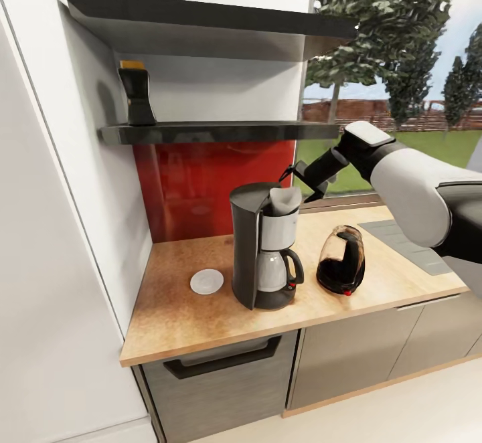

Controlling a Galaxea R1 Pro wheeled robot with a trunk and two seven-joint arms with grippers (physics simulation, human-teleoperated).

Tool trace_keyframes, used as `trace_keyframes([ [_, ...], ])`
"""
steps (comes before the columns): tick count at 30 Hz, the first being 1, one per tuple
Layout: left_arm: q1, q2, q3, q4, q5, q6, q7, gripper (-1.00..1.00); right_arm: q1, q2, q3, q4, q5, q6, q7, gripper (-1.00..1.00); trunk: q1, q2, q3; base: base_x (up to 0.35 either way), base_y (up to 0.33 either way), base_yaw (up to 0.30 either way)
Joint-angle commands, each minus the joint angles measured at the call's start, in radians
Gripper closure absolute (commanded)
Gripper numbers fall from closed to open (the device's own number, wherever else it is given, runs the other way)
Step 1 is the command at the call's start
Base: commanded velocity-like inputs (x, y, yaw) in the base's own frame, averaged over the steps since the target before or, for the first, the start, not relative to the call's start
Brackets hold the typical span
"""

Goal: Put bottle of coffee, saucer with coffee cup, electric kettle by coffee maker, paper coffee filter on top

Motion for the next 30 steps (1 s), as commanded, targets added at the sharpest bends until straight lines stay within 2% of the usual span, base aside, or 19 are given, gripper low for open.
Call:
trace_keyframes([
  [1, -0.001, 0.0, 0.008, 0.001, -0.011, -0.004, 0.003, -1.0, 0.0, 0.0, 0.006, -0.003, -0.01, 0.003, -0.007, -1.0, 0.001, -0.002, -0.002, 0.0, 0.0, 0.0],
  [11, -0.001, 0.001, 0.008, 0.002, -0.011, -0.004, 0.003, -1.0, -0.001, 0.001, 0.007, -0.02, -0.012, 0.003, -0.007, -1.0, 0.001, -0.002, -0.002, -0.008, -0.005, 0.0],
  [30, -0.001, 0.0, 0.008, -0.003, -0.011, -0.006, 0.003, -1.0, -0.001, 0.001, 0.008, -0.02, -0.012, 0.003, -0.007, -1.0, 0.001, -0.002, -0.002, -0.194, -0.082, 0.0],
])
